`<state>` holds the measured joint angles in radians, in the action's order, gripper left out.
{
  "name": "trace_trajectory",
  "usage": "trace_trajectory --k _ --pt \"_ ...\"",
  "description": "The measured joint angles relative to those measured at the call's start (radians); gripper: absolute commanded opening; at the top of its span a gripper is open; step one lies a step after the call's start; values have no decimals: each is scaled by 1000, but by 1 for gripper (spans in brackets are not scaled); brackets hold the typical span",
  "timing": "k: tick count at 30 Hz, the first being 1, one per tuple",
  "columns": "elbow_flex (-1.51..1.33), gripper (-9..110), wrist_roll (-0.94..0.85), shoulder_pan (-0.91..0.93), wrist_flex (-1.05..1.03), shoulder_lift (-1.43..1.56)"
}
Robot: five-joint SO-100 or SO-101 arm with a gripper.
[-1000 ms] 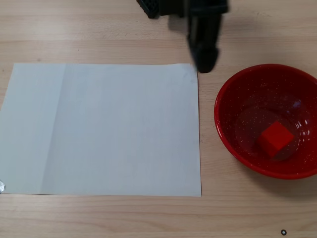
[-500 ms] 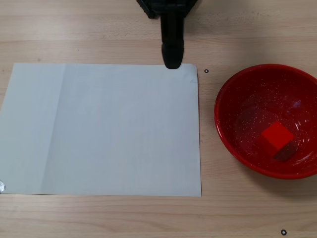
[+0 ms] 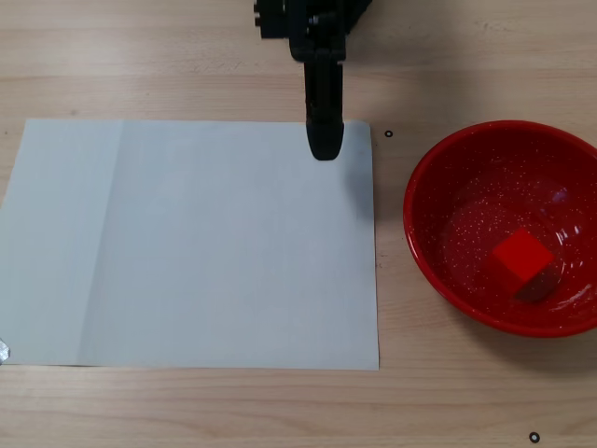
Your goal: Grasp the red cube and put it in the red bowl.
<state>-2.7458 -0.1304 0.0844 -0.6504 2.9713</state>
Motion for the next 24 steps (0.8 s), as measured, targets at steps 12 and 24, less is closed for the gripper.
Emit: trace_trajectory --k 12,24 --pt "-331 0 14 -12 169 207" --pt "-353 0 34 35 114 279"
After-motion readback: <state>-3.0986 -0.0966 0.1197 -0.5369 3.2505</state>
